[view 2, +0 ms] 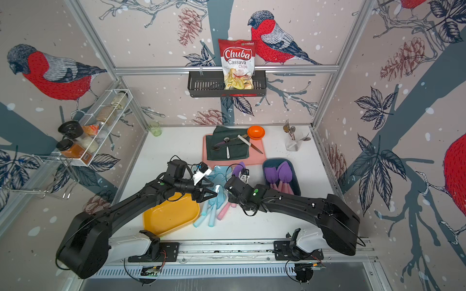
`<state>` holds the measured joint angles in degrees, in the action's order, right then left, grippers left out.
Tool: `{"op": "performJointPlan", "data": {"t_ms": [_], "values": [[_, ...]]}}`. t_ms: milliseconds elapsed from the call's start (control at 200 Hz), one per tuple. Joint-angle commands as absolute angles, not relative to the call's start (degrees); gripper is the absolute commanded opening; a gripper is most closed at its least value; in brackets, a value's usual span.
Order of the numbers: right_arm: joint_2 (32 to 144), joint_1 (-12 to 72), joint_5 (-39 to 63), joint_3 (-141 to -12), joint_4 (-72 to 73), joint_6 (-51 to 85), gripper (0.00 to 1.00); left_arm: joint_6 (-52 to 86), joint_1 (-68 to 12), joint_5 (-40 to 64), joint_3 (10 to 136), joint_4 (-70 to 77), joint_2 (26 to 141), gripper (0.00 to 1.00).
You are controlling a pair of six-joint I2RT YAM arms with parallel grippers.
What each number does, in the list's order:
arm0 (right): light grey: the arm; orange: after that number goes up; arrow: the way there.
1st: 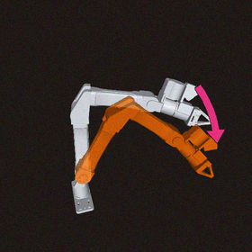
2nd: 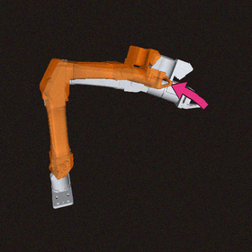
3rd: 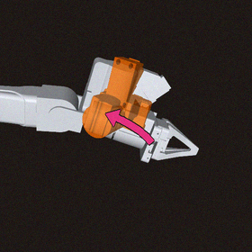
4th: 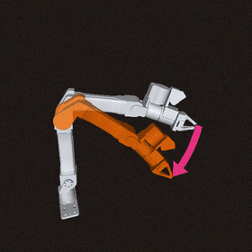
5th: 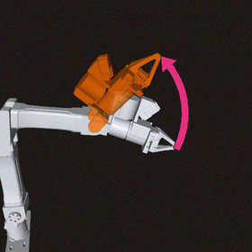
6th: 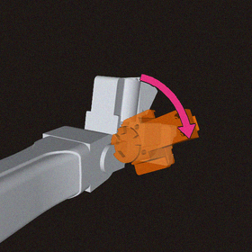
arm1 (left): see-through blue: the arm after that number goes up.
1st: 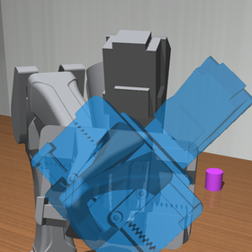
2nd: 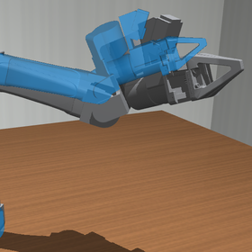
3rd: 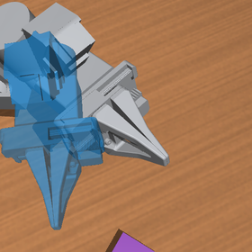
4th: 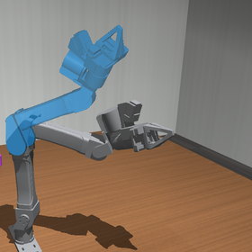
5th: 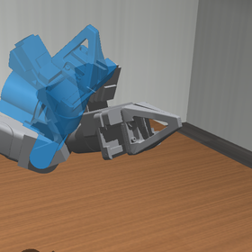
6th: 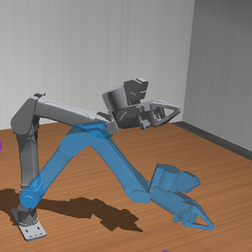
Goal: Sort the small shovels by color and place them into the storage box
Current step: Pick up the shovel from the center of the board.
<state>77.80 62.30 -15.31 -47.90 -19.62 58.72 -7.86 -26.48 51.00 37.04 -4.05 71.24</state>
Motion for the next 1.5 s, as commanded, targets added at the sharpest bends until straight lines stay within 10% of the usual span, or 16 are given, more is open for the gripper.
{"op": "performJointPlan", "data": {"t_ms": [0, 610, 865, 1076, 1496], "values": [[74.6, 62.5, -18.8, -45.8, -6.9, 55.5, 0.06, -2.1, -26.9, 56.7, 36.2, 2.0, 71.6, 0.78], [71.2, 65.4, -15.7, -38.6, 20.5, 52.2, 0.12, 8.5, -28.7, 58.8, 34.1, 11.1, 73.6, 0.67], [71.5, 65.8, -15.9, -40.0, 19.3, 50.3, 0.19, 10.8, -28.7, 61.2, 34.2, 12.8, 73.7, 0.00], [69.0, 65.1, -18.3, -37.1, 24.3, 47.6, 0.46, 15.1, -28.8, 64.0, 33.3, 17.7, 74.0, 0.00], [64.5, 62.6, -16.1, -28.2, 39.8, 46.8, 0.48, 21.8, -28.7, 66.9, 31.4, 25.4, 75.2, 0.00]]}}
